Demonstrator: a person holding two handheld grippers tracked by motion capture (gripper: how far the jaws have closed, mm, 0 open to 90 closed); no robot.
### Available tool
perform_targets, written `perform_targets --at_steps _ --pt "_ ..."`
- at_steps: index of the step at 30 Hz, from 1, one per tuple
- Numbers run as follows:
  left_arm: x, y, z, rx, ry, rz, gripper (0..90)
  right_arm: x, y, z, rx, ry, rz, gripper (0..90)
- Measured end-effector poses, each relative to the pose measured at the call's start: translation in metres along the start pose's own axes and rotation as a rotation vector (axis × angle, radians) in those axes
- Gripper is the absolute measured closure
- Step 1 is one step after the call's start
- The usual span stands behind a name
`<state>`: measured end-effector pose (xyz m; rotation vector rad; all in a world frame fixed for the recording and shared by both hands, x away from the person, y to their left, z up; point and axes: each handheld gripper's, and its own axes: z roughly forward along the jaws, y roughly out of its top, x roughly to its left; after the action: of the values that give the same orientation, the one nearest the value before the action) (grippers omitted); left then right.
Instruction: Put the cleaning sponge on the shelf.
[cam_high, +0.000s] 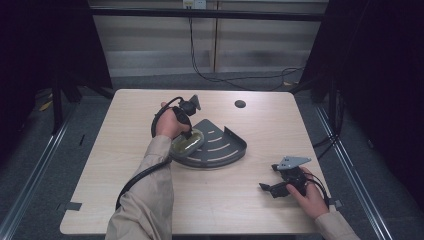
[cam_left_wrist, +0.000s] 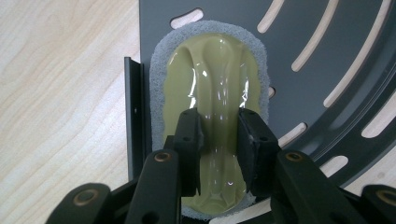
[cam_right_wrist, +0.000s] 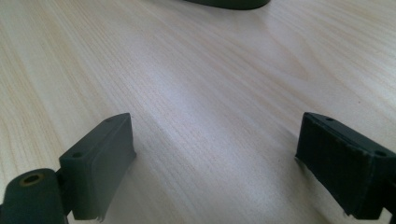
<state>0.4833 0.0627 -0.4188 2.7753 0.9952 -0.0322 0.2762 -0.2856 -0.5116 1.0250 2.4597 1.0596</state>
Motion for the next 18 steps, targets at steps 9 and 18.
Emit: perform_targets --at_steps 9,18 --pt "0.0019 -0.0029 0.0014 -0.013 -0.004 -0.019 67.9 0.0001 0.0000 -0.0001 0.001 -0.002 -0.001 10.5" --pt "0.0033 -0.0065 0.0020 -0.025 -0.005 -0.038 59.8 0.0000 0.0000 0.0000 -0.001 0.001 0.000 10.5"
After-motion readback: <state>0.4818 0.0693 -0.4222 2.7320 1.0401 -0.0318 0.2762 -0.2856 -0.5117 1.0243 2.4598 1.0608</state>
